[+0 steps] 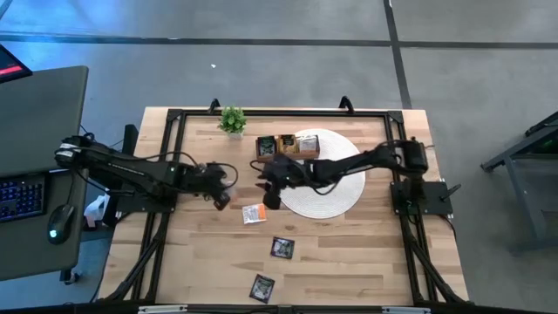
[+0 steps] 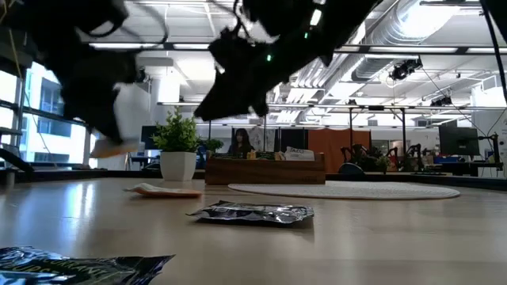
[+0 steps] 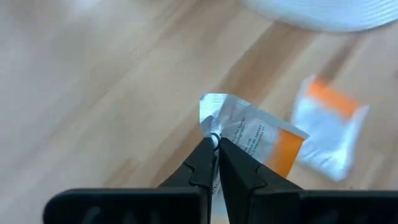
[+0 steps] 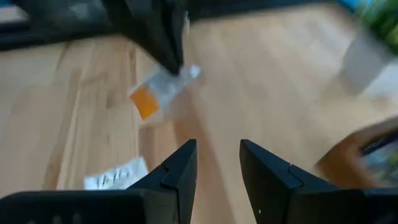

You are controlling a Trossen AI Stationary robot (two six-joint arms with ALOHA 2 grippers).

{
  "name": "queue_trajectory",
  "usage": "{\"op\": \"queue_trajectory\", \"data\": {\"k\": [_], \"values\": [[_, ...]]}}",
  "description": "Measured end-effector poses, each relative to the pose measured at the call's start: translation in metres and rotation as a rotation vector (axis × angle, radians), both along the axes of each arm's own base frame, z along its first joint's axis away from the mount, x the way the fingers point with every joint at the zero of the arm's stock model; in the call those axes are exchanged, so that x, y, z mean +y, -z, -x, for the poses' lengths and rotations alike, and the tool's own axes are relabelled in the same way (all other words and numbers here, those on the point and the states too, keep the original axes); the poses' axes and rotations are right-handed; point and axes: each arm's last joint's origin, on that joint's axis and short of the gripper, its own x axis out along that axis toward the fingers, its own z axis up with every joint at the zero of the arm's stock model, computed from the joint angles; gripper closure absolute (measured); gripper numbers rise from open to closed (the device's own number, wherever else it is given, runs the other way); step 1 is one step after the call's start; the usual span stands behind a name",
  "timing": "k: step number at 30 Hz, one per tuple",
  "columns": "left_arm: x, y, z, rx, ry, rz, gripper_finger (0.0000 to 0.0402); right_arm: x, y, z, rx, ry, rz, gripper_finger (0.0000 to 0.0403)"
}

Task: Pick & Place Tea
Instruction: Put the white tea bag into the right section of the wooden organizer

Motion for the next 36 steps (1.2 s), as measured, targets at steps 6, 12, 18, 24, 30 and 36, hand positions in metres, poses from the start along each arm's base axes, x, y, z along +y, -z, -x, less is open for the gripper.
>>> {"op": "queue_trajectory", "data": {"k": [6,12,18,24,30,36], "values": [[-0.002,-0.018,-0.019,-0.174,0.14,-0.116,0.0391,-0.019,0.015,-0.014,-0.127,-0.003,-0.118,0.0286],[-0.002,-0.014,-0.024,-0.159,0.147,-0.167,0.0391,-0.03,0.02,-0.017,-0.175,0.016,-0.19,0.0286],[-0.001,-0.004,-0.029,-0.111,0.109,-0.223,0.0391,-0.032,0.015,-0.019,-0.232,0.082,-0.192,0.0286],[-0.001,-0.005,-0.035,-0.148,0.089,-0.277,0.0392,-0.033,0.018,-0.018,-0.209,0.122,-0.205,0.0286],[0.0,-0.008,-0.037,-0.169,0.085,-0.317,0.0392,-0.033,0.017,-0.018,-0.219,0.107,-0.21,0.0286],[0.0,-0.009,-0.038,-0.183,0.066,-0.339,0.0392,-0.032,0.015,-0.019,-0.235,0.082,-0.199,0.0292]]}}
